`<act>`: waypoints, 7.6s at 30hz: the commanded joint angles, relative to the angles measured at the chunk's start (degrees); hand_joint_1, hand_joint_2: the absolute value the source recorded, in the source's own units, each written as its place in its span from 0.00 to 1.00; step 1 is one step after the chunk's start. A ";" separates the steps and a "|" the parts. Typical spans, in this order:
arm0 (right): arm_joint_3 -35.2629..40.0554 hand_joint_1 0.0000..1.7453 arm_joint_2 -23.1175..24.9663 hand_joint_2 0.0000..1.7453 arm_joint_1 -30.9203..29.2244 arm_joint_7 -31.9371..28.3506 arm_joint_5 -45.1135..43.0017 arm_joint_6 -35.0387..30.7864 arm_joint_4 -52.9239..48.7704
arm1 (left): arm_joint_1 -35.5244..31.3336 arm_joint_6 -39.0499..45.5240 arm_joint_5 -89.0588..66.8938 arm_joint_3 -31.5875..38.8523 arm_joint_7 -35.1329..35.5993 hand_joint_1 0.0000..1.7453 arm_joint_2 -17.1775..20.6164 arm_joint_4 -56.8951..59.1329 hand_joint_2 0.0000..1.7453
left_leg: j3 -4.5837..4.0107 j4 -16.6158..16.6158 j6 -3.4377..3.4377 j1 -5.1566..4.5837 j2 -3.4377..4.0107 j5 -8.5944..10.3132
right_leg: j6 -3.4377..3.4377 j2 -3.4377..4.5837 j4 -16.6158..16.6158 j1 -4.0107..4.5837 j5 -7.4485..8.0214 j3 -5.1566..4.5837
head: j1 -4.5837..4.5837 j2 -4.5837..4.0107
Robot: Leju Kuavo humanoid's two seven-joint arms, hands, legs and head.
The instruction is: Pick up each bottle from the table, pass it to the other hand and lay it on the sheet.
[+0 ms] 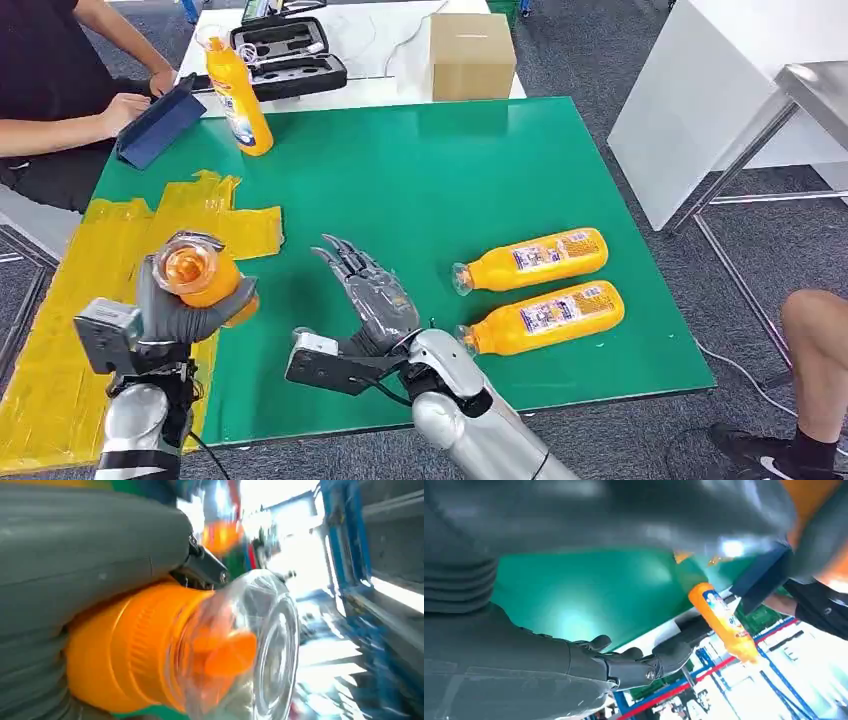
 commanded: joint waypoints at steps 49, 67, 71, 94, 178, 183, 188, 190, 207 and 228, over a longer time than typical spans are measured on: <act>-29.97 0.00 -28.98 1.00 31.39 6.21 20.66 9.83 -31.45 | 10.03 -8.41 0.71 7.74 -5.95 0.00 -0.59 -14.14 0.00 | 0.29 0.04 0.02 -0.03 -0.22 -0.24 | 0.12 -0.11 -0.05 -0.01 -0.22 0.47 | -0.04 0.00; -45.53 0.00 -27.79 1.00 27.59 5.85 18.10 13.55 -21.22 | 10.94 -9.70 2.50 4.01 -6.76 0.00 0.70 -13.84 0.00 | 0.48 -0.07 0.01 -0.04 -0.21 -0.22 | 0.09 -0.13 -0.18 0.00 -0.19 0.65 | -0.04 0.00; -45.88 0.00 -27.88 1.00 27.20 5.77 18.03 13.68 -20.48 | 11.07 -9.73 2.46 3.74 -6.80 0.00 0.80 -14.06 0.00 | 0.44 -0.07 0.02 -0.07 -0.25 -0.20 | 0.11 -0.15 -0.16 -0.03 -0.19 0.60 | -0.04 0.00; -33.72 0.00 -28.62 1.00 13.32 4.42 18.81 16.14 -10.43 | 9.21 -11.01 4.18 2.07 -7.89 0.00 1.98 -12.18 0.00 | 0.64 -0.08 -0.01 -0.05 0.06 -0.27 | 0.05 0.03 -0.15 0.00 -0.19 0.75 | -0.04 0.00; -26.20 1.00 -22.56 1.00 11.69 -9.39 -28.86 20.85 -14.85 | 7.32 -29.58 39.26 -0.77 2.41 0.00 5.90 0.88 1.00 | 0.83 -0.05 0.07 -0.06 0.14 -0.50 | 0.23 0.12 -0.07 -0.02 -0.34 0.89 | -0.06 0.00; -25.52 1.00 -20.69 1.00 9.31 -10.49 -30.17 20.29 -11.74 | 7.99 -32.81 44.23 -2.33 3.87 0.00 6.91 2.08 1.00 | 0.84 -0.08 0.05 -0.10 0.14 -0.47 | 0.19 0.14 -0.10 -0.06 -0.33 0.90 | -0.04 0.00; -25.52 1.00 -20.69 1.00 9.31 -10.49 -30.17 20.29 -11.74 | 7.99 -32.81 44.23 -2.33 3.87 0.00 6.91 2.08 1.00 | 0.71 -0.07 0.07 -0.10 0.01 -0.44 | 0.22 0.03 -0.09 -0.06 -0.33 0.81 | -0.04 0.00; -25.59 1.00 -19.09 1.00 8.10 -11.22 -30.76 18.94 -10.49 | 8.77 -35.39 48.52 -4.10 5.70 0.00 7.61 1.72 1.00 | 0.73 -0.07 0.07 -0.10 0.00 -0.45 | 0.21 0.03 -0.09 -0.05 -0.34 0.83 | -0.04 0.00; -10.20 1.00 -2.68 1.00 -9.24 -9.86 -29.86 14.82 13.81 | 4.19 -34.62 47.40 -15.72 5.66 0.00 5.62 3.50 1.00 | 0.72 -0.05 0.03 -0.06 0.13 -0.39 | 0.20 0.13 -0.03 -0.03 -0.33 0.78 | -0.02 0.00; 6.60 1.00 1.87 1.00 -6.77 -8.61 -23.21 16.43 21.67 | 0.77 -32.87 43.42 -15.88 5.71 0.00 4.48 5.96 1.00 | 0.75 -0.08 -0.01 0.00 -0.06 -0.39 | 0.15 -0.09 -0.09 0.03 -0.39 0.86 | -0.02 0.00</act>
